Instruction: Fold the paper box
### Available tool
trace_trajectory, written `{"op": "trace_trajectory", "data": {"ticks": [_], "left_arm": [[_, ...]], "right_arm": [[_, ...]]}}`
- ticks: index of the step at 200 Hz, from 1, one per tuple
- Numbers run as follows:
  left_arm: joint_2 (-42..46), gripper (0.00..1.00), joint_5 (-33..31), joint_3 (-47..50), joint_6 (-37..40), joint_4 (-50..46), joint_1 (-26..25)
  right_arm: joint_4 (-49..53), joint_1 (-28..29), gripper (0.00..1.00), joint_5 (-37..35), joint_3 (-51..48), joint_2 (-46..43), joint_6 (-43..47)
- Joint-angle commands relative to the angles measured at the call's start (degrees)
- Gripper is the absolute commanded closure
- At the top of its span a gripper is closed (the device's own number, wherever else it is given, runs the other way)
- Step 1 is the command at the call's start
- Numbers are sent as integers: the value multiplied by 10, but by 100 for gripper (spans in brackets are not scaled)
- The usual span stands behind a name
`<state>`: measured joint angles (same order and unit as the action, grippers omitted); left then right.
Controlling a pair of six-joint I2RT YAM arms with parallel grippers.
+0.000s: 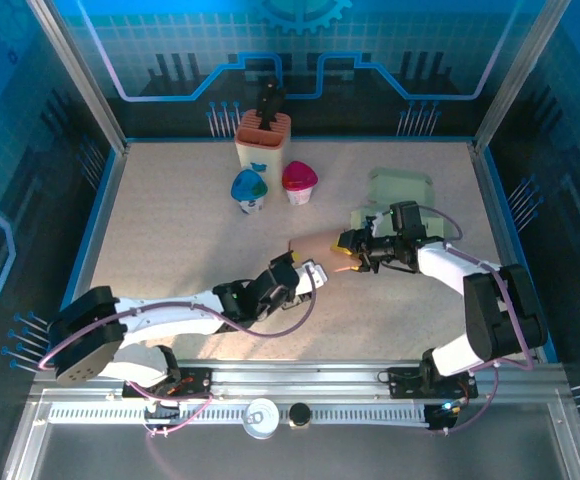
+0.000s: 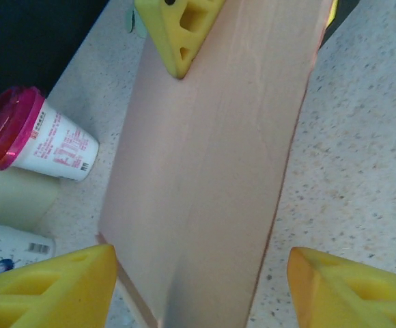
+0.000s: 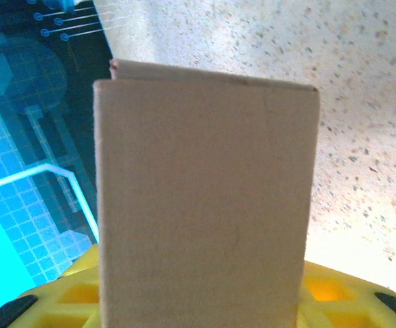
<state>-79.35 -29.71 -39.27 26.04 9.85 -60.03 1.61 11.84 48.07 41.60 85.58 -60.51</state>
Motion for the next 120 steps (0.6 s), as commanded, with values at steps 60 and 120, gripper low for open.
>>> {"op": "trace_trajectory", "data": {"ticks": [60, 120], "left_arm": [[-72, 31, -59, -10, 125, 83, -10], [-101, 39, -76, -13, 155, 141, -8]], "right_arm": [[35, -13, 57, 35, 5, 0, -38], [-15, -14, 57, 64, -15, 8, -81]]}}
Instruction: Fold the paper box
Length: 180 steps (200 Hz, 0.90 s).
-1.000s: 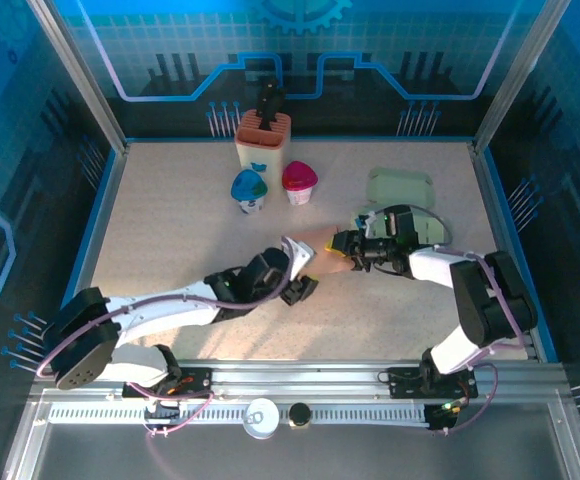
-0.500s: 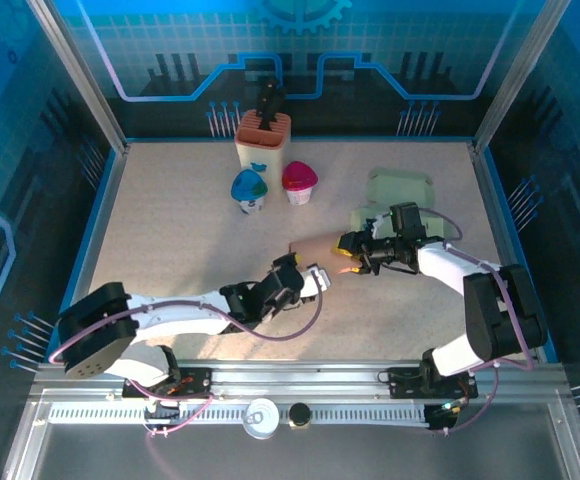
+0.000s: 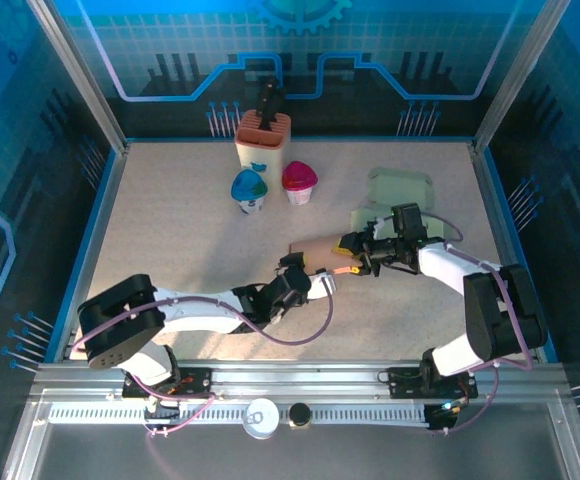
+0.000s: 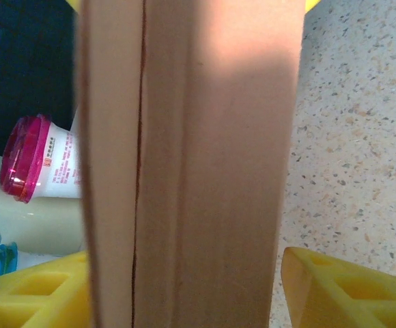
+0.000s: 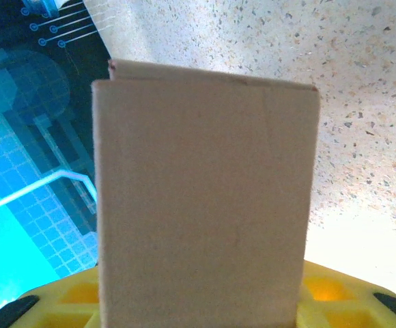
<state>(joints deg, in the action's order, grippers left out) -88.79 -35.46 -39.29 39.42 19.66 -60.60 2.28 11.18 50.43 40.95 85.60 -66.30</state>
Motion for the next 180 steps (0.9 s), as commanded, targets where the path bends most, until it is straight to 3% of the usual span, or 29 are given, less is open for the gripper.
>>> {"op": "trace_trajectory", "data": {"ticks": [1, 48, 62, 92, 122, 154, 180], "left_arm": [[-7, 39, -18, -14, 22, 43, -2], [-4, 58, 5, -26, 3, 0, -2], [-1, 58, 8, -22, 0, -2, -2], [18, 65, 24, -27, -17, -44, -2], [39, 71, 67, -55, -66, -160, 0], [55, 72, 132, -99, -155, -308, 9], [60, 73, 201, -126, -220, -397, 24]], "right_arm": [[-22, -7, 57, 41, -8, 7, -23], [-42, -7, 54, 39, -19, 11, -33], [-45, -8, 52, 39, -22, 9, -37], [-53, -19, 40, 27, -32, -11, -41], [-54, -57, 32, -10, -60, -73, -46], [78, -99, 29, -93, -44, -177, 40], [182, -103, 31, -185, -8, -239, 137]]}}
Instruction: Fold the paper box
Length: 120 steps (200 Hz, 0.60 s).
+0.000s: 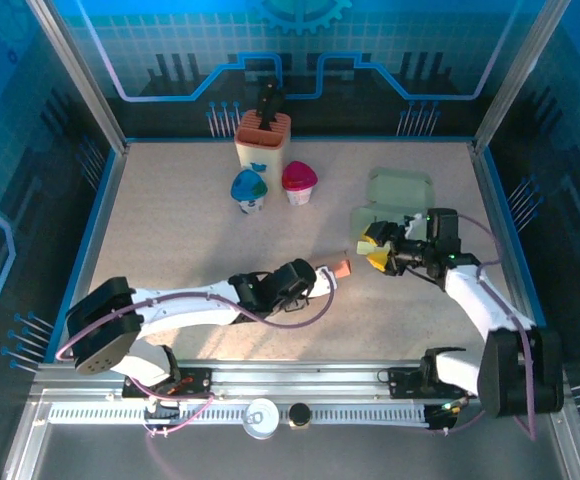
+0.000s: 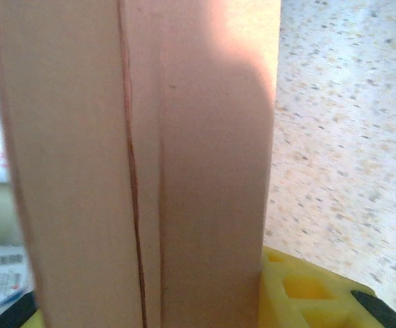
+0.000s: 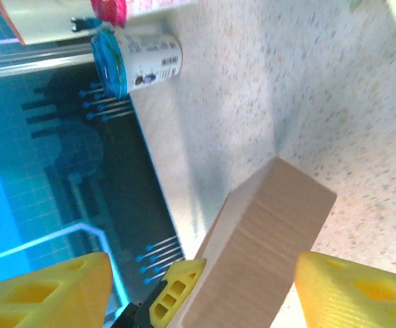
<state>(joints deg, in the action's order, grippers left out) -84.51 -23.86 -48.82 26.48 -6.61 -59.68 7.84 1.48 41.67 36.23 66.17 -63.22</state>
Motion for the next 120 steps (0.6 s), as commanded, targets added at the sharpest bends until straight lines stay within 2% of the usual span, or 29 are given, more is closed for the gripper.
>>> {"op": "trace_trajectory", "data": {"ticks": [1, 33, 62, 84, 120], "left_arm": [[16, 73, 89, -32, -93, -138, 15], [-6, 74, 156, -78, -126, -226, 37], [-43, 73, 177, -118, -126, -284, 66], [-65, 72, 205, -150, -110, -325, 86], [-92, 68, 231, -177, -67, -363, 108]], "right_arm": [[129, -6, 31, -100, 40, -47, 109], [177, 25, 40, -200, 60, -89, 231], [179, 98, 44, -286, 45, -109, 334], [172, 143, 43, -297, 33, -109, 388], [184, 187, 33, -293, 37, -100, 416]]}}
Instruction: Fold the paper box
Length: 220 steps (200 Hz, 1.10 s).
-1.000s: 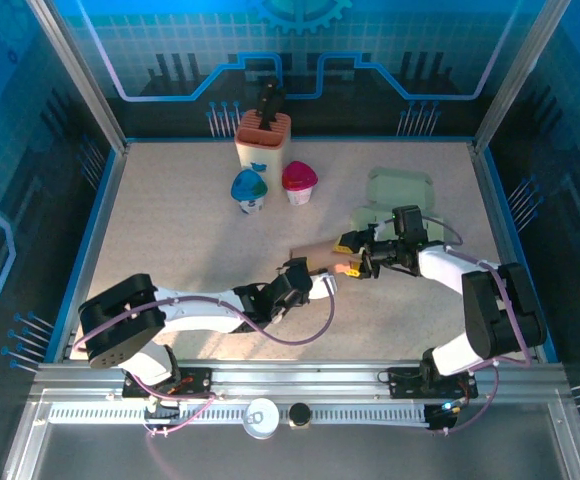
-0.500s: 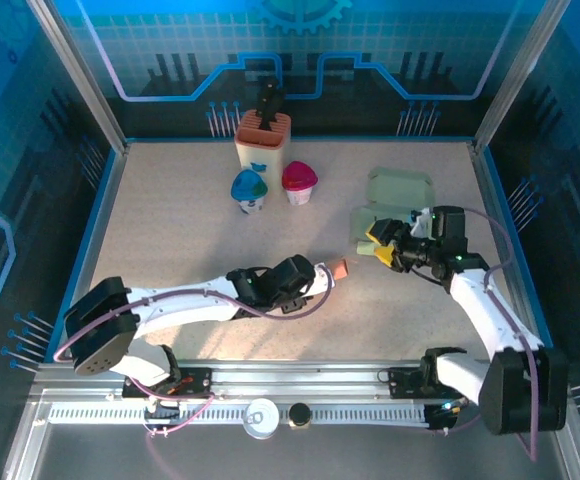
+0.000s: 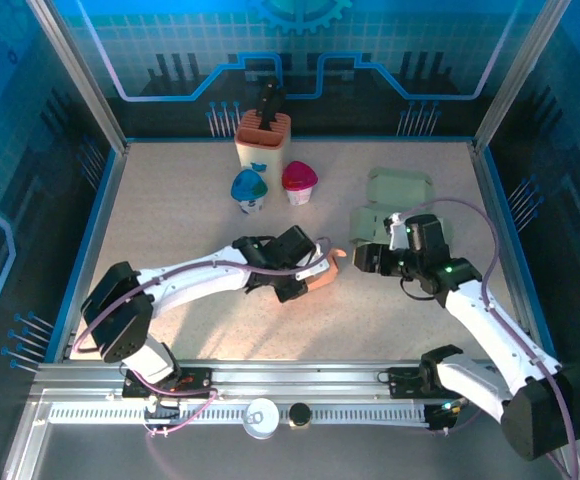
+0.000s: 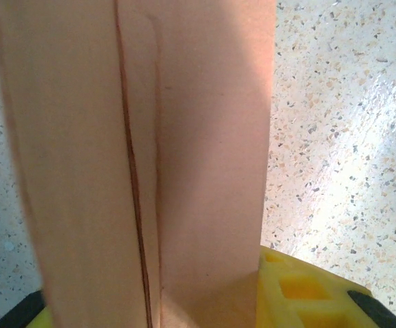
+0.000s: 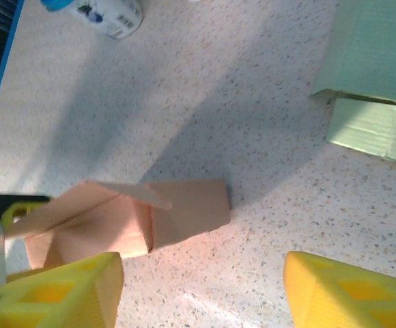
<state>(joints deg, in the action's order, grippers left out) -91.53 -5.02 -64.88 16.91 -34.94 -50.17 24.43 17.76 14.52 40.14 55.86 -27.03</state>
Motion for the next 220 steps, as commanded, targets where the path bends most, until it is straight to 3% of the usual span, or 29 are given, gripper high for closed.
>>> {"op": "trace_trajectory", "data": {"ticks": [1, 71, 119, 220], "left_arm": [[-23, 68, 43, -18, 29, -80, 14], [-44, 55, 48, -44, 86, -84, 40], [-42, 54, 38, -39, 96, -70, 41], [-25, 47, 56, -31, 107, -36, 60]], "right_arm": [[18, 24, 33, -22, -2, 3, 54], [0, 105, 29, -83, 11, 65, 7], [-29, 137, 29, -143, 5, 70, -65], [-88, 182, 29, -183, 8, 123, -162]]}}
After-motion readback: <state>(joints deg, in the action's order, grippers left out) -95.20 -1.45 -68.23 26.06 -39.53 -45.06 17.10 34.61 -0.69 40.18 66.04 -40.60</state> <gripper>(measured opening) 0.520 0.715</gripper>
